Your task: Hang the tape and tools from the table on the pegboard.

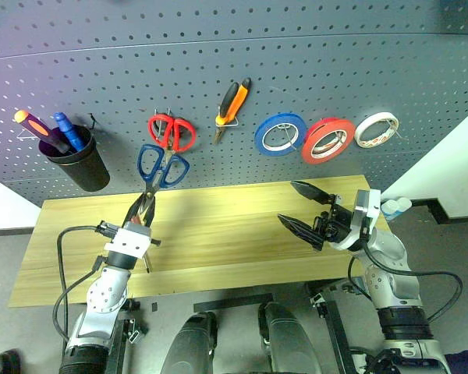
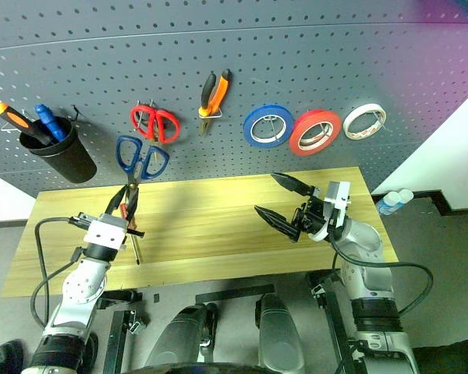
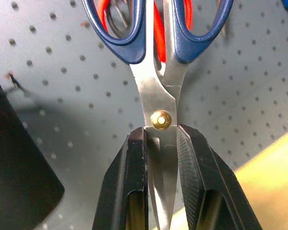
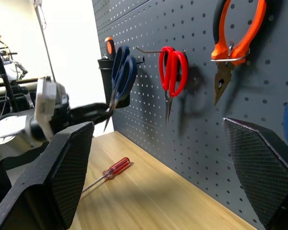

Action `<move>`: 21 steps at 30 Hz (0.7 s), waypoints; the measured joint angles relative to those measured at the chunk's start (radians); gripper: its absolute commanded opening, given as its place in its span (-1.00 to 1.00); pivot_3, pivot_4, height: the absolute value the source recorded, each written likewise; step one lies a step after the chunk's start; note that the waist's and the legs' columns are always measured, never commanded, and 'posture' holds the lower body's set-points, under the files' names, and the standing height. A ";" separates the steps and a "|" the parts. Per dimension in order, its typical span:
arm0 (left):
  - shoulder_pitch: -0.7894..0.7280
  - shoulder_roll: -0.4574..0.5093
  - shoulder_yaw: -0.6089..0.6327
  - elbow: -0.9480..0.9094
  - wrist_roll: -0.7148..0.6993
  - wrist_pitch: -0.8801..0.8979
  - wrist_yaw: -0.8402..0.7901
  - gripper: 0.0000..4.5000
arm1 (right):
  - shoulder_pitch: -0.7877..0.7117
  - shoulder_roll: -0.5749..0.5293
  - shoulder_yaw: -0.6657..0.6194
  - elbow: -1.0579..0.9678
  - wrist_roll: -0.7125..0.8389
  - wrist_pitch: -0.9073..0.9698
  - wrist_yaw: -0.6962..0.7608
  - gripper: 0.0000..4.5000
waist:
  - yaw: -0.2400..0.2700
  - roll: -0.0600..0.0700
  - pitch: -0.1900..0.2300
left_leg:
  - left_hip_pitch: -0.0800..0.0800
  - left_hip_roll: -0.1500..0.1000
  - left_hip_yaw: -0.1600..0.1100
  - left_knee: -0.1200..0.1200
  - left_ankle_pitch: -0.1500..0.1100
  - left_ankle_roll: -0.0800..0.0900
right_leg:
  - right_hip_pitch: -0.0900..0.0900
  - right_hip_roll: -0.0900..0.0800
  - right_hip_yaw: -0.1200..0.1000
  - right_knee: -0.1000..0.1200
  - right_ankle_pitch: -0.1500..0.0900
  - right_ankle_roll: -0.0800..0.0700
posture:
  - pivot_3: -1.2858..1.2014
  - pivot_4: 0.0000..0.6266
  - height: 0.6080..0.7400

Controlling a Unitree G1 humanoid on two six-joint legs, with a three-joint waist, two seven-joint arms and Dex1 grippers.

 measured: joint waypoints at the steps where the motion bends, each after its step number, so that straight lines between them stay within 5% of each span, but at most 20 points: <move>1: -0.007 0.000 0.000 -0.001 0.000 0.003 0.000 -0.78 | 0.000 0.000 0.002 0.000 0.000 0.001 -0.001 1.00 | -0.001 0.000 0.000 | 0.000 0.000 0.000 0.000 0.000 0.000 | 0.000 0.000 0.000 0.000 0.000 0.000 | -0.10 -0.35 1.00; 21: -0.082 -0.028 -0.022 -0.051 -0.025 0.175 -0.038 -0.78 | 0.005 0.000 0.005 -0.013 -0.003 0.001 -0.018 1.00 | -0.001 0.000 0.000 | 0.000 0.000 0.000 0.000 0.000 0.000 | 0.000 0.000 0.000 0.000 0.000 0.000 | -0.11 -0.35 1.00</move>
